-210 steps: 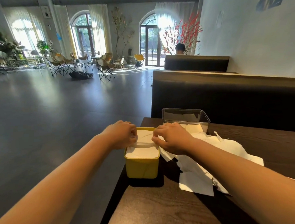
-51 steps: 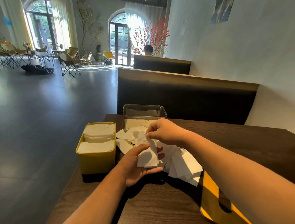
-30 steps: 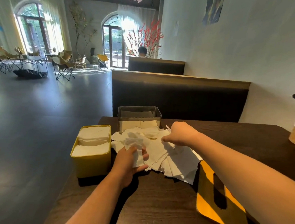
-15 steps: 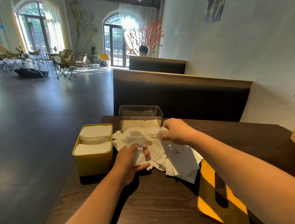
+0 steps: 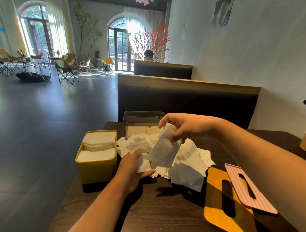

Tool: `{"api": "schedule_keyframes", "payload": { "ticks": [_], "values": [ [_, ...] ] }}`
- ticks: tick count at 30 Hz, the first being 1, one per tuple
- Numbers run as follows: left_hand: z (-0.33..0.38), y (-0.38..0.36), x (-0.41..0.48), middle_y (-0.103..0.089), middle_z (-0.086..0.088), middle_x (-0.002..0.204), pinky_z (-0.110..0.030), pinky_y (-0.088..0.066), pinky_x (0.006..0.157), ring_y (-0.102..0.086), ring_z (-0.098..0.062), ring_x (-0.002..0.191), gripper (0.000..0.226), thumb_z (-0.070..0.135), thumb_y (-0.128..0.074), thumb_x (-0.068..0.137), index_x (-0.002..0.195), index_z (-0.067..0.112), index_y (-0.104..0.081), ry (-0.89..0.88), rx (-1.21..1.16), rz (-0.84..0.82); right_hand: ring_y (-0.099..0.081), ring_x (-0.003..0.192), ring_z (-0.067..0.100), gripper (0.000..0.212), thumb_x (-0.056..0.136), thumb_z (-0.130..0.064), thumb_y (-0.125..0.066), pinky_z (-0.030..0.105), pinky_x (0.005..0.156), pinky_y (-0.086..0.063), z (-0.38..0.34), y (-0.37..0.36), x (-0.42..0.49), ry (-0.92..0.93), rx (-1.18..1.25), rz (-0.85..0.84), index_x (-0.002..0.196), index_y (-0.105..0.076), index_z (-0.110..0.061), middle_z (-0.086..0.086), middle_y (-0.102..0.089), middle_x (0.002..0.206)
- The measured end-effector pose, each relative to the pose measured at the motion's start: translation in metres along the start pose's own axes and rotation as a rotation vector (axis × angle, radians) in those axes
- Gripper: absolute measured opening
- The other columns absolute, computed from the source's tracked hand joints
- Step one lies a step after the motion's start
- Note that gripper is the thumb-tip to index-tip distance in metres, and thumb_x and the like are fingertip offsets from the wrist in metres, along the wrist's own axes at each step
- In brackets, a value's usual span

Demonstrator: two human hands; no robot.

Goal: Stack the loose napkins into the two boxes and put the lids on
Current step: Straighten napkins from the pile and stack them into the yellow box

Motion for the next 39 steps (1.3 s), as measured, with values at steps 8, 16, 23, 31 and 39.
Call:
{"api": "schedule_keyframes", "payload": {
  "ticks": [8,16,23,31,39],
  "values": [
    [-0.01,-0.017,-0.009,-0.07,-0.019,0.133,-0.054,-0.052,0.107,-0.065,-0.039,0.127,0.05,0.052,-0.044,0.109,0.142,0.02,-0.063,0.086,-0.095,-0.326,-0.065,0.113,0.021,0.062,0.091,0.003,-0.073,0.035,0.098,-0.06,-0.016,-0.04,0.019,0.018,-0.167,-0.159,0.136,-0.051,-0.033,-0.004,-0.059,0.128],
    [-0.012,-0.02,-0.017,-0.06,-0.024,0.145,-0.078,-0.047,0.099,-0.056,-0.054,0.132,0.074,0.084,-0.046,0.091,0.138,0.032,-0.067,0.23,-0.126,-0.546,-0.066,0.112,0.022,0.069,0.09,-0.001,-0.076,0.032,0.092,-0.061,0.006,-0.05,0.044,0.032,-0.096,-0.056,0.139,-0.049,-0.04,-0.003,-0.06,0.13],
    [-0.015,-0.019,-0.017,-0.059,-0.016,0.15,-0.06,-0.063,0.077,-0.058,-0.043,0.135,0.071,0.075,-0.063,0.088,0.148,0.038,-0.056,0.192,-0.011,-0.535,-0.064,0.113,0.02,0.047,0.095,-0.024,-0.076,0.027,0.09,-0.06,0.013,-0.046,0.045,0.047,-0.057,-0.013,0.134,-0.055,-0.039,-0.002,-0.062,0.128],
    [-0.015,-0.022,-0.027,-0.072,-0.015,0.131,-0.049,-0.065,0.069,-0.069,-0.035,0.123,0.052,0.058,-0.049,0.102,0.143,0.027,-0.058,0.183,0.081,-0.513,-0.067,0.104,0.02,0.026,0.103,-0.01,-0.063,0.033,0.092,-0.062,0.014,-0.034,0.043,0.089,-0.001,0.149,0.119,-0.066,-0.029,-0.002,-0.066,0.111],
    [-0.02,-0.022,-0.024,-0.073,-0.015,0.119,-0.041,-0.064,0.064,-0.071,-0.026,0.108,0.055,0.047,-0.05,0.105,0.144,0.009,-0.057,0.173,0.128,-0.548,-0.069,0.098,0.019,0.025,0.099,-0.011,-0.066,0.028,0.078,-0.065,0.016,-0.032,0.044,0.107,0.02,0.249,0.114,-0.069,-0.031,-0.002,-0.068,0.105]
  ]
}}
Point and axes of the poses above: each hand's wrist, its own x-axis towards the middle knuckle, its own y-axis out of the back of the hand, z = x × y, the point moved 5 cm from there along x, towards the middle knuckle
